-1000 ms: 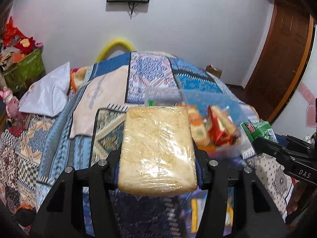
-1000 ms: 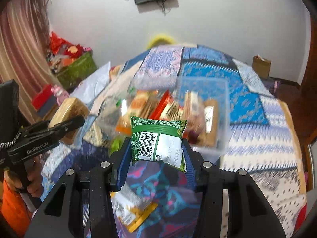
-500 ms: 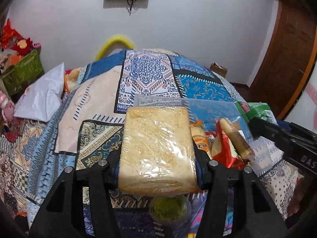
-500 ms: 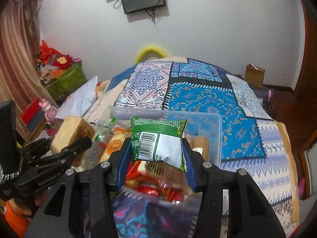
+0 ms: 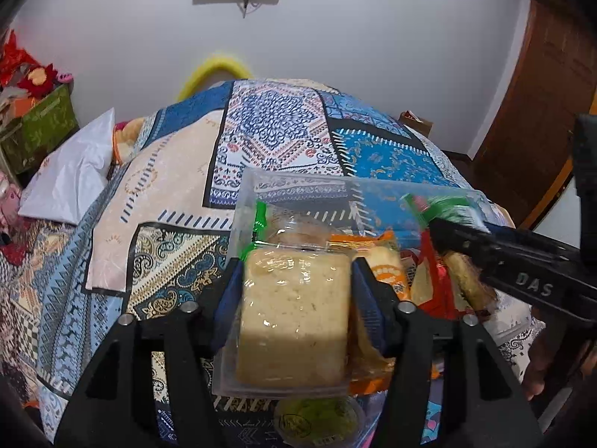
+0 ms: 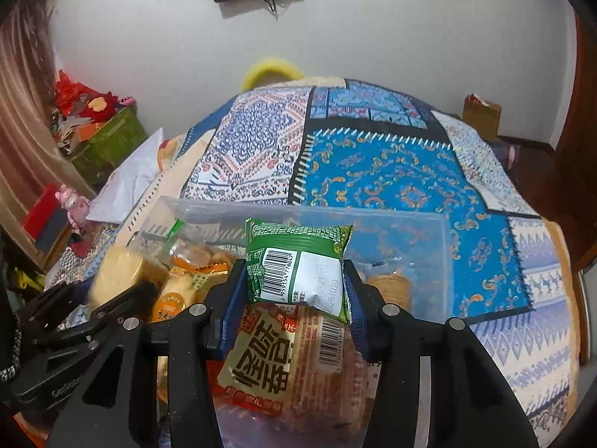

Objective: Organize snacks

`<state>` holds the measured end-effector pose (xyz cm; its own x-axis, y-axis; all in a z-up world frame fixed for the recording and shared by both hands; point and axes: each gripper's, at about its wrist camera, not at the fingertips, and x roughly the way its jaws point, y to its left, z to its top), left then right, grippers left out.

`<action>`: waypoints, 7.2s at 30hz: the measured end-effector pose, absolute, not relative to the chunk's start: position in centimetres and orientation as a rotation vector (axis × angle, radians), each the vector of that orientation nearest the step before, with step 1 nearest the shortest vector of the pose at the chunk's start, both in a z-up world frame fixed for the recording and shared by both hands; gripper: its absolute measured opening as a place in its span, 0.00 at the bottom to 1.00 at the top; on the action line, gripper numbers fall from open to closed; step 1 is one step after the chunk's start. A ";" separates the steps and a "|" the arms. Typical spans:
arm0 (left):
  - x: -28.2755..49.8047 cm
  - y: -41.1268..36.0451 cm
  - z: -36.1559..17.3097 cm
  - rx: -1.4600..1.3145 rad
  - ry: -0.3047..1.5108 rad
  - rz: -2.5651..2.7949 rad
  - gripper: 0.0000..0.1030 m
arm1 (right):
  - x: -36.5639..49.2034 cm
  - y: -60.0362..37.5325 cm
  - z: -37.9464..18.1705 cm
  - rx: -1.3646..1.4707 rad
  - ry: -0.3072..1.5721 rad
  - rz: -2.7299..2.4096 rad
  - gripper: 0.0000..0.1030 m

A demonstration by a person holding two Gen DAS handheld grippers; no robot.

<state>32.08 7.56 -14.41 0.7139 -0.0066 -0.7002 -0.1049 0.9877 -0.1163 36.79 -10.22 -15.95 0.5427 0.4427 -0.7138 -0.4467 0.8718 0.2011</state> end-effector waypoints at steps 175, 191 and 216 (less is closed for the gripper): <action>16.5 4.2 1.2 -0.122 0.388 0.000 0.70 | 22.2 -16.5 -3.9 0.020 0.498 0.588 0.65; 9.2 2.6 3.4 -0.072 0.275 0.027 0.99 | 15.1 -19.1 -1.3 0.037 0.327 0.551 1.00; 8.8 2.2 2.7 -0.068 0.297 0.018 0.99 | 13.9 -19.6 -1.8 0.022 0.319 0.542 1.00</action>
<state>8.83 2.25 2.71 0.9561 0.0074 -0.2929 -0.0274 0.9976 -0.0642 13.88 -19.64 -1.79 0.8088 0.5100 -0.2929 -0.5033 0.8578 0.1037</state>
